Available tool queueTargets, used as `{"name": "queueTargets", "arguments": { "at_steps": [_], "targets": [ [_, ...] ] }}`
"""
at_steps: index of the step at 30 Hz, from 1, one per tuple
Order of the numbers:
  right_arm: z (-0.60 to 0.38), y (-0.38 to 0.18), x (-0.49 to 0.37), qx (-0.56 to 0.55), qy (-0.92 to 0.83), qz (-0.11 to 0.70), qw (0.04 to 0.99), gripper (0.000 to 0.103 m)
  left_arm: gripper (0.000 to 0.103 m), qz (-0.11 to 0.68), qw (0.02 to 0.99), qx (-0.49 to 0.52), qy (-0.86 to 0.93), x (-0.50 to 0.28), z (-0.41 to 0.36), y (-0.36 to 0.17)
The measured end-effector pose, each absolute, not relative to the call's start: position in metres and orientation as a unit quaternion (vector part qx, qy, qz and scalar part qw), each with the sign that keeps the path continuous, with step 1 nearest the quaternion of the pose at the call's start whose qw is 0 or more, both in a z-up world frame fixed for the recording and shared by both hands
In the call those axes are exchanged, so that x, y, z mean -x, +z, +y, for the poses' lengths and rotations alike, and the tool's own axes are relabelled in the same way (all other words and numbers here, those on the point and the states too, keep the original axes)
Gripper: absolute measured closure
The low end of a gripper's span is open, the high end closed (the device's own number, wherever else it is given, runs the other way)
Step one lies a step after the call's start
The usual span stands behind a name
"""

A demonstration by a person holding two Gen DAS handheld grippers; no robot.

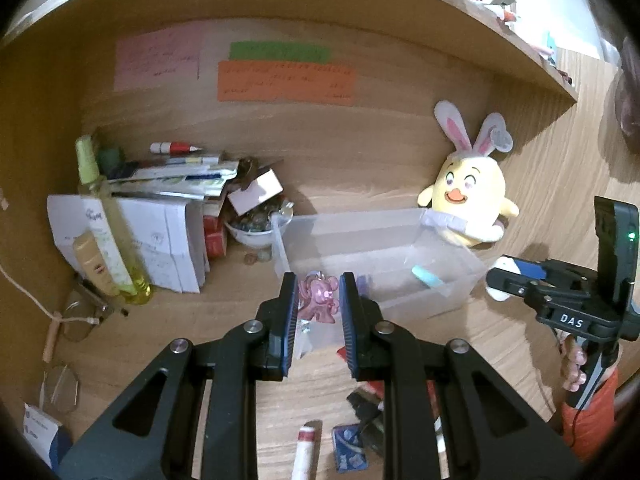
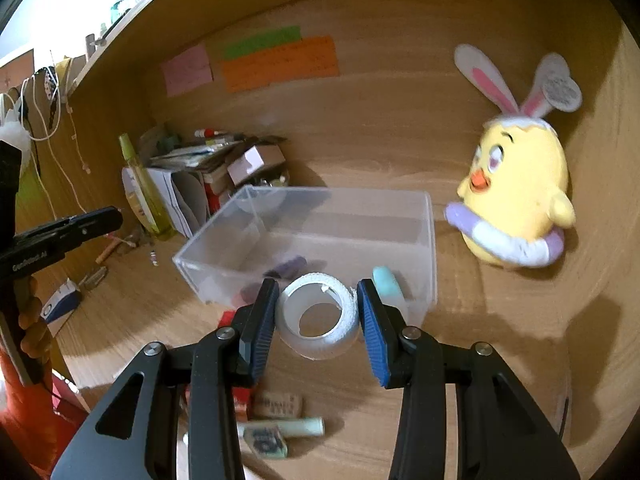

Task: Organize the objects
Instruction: 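Carry the white tape roll and pink charm over the clear plastic box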

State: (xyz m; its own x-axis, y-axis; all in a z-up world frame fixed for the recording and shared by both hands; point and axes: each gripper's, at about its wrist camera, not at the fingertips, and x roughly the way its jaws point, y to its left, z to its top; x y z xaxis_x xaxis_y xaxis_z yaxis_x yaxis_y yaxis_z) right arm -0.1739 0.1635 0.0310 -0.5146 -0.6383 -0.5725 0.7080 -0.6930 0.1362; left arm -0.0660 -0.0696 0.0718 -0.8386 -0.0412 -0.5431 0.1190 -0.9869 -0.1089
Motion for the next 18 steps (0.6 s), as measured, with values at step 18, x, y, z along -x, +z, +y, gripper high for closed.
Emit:
{"name": "queueTargets", "arguments": {
  "at_steps": [18],
  "targets": [
    [0.113,0.056,0.221,-0.298,-0.869,0.062,0.391,0.066,0.083,0.091,0.012,-0.266,-0.960,0.121,-0.066,0.091]
  ]
}}
